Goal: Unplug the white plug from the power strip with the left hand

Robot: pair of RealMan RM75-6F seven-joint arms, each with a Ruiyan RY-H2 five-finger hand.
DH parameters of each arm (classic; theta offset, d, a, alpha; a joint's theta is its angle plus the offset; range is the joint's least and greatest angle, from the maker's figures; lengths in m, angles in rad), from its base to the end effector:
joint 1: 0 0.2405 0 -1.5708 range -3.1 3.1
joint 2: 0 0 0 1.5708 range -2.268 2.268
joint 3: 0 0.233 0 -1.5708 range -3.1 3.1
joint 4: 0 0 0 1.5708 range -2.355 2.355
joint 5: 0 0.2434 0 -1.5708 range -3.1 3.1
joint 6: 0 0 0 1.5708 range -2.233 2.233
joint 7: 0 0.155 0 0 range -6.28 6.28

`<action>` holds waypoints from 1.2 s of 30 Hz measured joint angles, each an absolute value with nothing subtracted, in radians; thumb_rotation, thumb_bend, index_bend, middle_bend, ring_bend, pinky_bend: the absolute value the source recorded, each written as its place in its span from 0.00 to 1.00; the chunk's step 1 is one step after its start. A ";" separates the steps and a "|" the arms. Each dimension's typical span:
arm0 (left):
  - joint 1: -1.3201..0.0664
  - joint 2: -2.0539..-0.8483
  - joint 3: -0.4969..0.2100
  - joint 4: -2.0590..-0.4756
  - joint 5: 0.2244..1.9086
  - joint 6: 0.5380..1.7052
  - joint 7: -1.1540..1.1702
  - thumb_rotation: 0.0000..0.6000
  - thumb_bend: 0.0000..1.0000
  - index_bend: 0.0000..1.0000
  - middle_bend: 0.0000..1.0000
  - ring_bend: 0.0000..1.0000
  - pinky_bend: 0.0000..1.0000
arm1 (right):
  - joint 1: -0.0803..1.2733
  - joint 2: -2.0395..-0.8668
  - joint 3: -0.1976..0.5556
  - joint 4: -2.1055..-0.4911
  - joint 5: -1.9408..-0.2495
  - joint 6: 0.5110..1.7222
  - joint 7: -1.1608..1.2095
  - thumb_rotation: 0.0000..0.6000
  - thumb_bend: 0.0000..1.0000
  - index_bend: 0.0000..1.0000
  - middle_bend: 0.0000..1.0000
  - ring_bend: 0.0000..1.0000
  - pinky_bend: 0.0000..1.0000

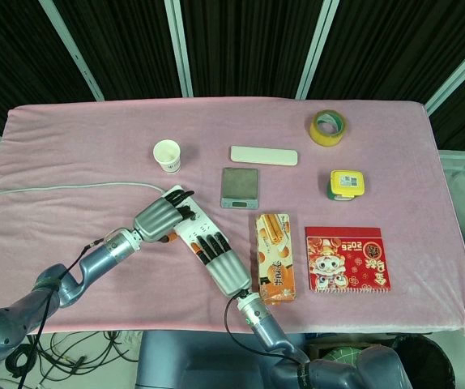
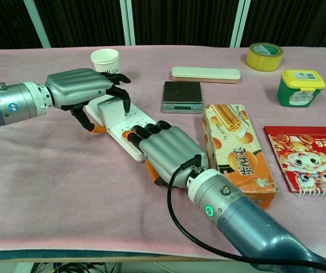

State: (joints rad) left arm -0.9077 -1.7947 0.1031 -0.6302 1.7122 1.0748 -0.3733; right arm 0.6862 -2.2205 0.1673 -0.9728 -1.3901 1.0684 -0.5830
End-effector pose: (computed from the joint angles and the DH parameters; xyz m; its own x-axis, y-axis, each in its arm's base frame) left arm -0.1681 0.3994 -0.0755 0.6429 0.0899 0.7607 0.5542 -0.7401 -0.3809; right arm -0.0520 -0.2665 -0.1988 0.5700 -0.0900 0.8167 -0.7179 -0.5380 0.4418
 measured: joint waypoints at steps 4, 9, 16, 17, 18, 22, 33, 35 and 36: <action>-0.907 -1.793 0.101 -0.632 1.709 1.074 -0.375 1.00 0.26 0.37 0.39 0.03 0.13 | 0.687 -2.221 0.169 -0.972 -1.391 1.069 -0.580 1.00 0.79 0.08 0.06 0.08 0.09; -0.906 -1.792 0.103 -0.635 1.711 1.075 -0.371 1.00 0.26 0.37 0.39 0.03 0.13 | 0.686 -2.222 0.165 -0.972 -1.392 1.068 -0.580 1.00 0.79 0.08 0.06 0.08 0.09; -0.907 -1.786 0.097 -0.643 1.707 1.080 -0.369 1.00 0.26 0.37 0.39 0.03 0.13 | 0.687 -2.226 0.170 -0.973 -1.393 1.074 -0.578 1.00 0.79 0.08 0.06 0.08 0.09; -0.907 -1.785 0.096 -0.644 1.707 1.080 -0.368 1.00 0.26 0.37 0.39 0.03 0.13 | 0.687 -2.226 0.171 -0.973 -1.393 1.074 -0.578 1.00 0.79 0.08 0.06 0.08 0.09; -0.908 -1.785 0.095 -0.645 1.706 1.081 -0.368 1.00 0.26 0.37 0.39 0.03 0.13 | 0.688 -2.226 0.172 -0.972 -1.393 1.075 -0.580 1.00 0.79 0.08 0.06 0.08 0.09; -0.906 -1.786 0.095 -0.648 1.706 1.085 -0.368 1.00 0.26 0.37 0.39 0.03 0.13 | 0.686 -2.226 0.170 -0.970 -1.392 1.074 -0.582 1.00 0.79 0.08 0.06 0.08 0.09; -0.906 -1.789 0.097 -0.649 1.707 1.077 -0.366 1.00 0.26 0.37 0.39 0.03 0.13 | 0.686 -2.231 0.165 -0.961 -1.392 1.067 -0.572 1.00 0.79 0.08 0.06 0.08 0.09; -0.905 -1.789 0.098 -0.650 1.706 1.075 -0.367 1.00 0.26 0.37 0.39 0.03 0.13 | 0.686 -2.231 0.162 -0.960 -1.392 1.060 -0.571 1.00 0.79 0.09 0.06 0.08 0.09; -0.905 -1.789 0.098 -0.650 1.706 1.074 -0.367 1.00 0.26 0.37 0.39 0.03 0.13 | 0.687 -2.230 0.159 -0.959 -1.391 1.053 -0.571 1.00 0.79 0.09 0.06 0.08 0.09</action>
